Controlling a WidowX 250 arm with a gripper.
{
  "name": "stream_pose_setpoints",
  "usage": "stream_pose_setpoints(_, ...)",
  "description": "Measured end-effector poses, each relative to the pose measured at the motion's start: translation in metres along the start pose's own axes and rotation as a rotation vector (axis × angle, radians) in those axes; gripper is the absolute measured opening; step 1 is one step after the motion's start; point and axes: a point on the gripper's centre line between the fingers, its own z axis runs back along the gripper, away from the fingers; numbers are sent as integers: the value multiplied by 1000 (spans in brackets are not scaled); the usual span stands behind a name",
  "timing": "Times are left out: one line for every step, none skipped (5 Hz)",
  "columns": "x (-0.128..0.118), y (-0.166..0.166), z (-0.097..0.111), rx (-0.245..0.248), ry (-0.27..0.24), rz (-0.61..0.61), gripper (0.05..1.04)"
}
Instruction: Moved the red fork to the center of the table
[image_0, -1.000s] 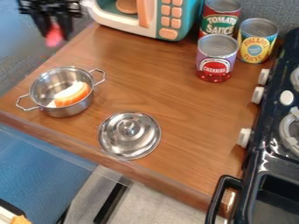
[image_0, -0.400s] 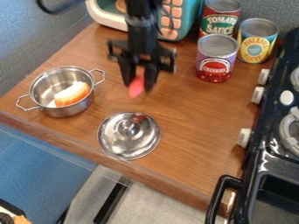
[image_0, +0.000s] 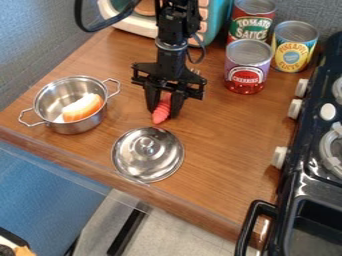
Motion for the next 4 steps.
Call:
stream_pose_setpoints(1,2,0,11,-5,-23,452)
stream_pose_setpoints(0,2,0,9,-14,-51,521)
stream_pose_setpoints(-4,1,27,-42,-60,-73,824)
stream_pose_setpoints(-6,17,49,-93,-103,-50,1012)
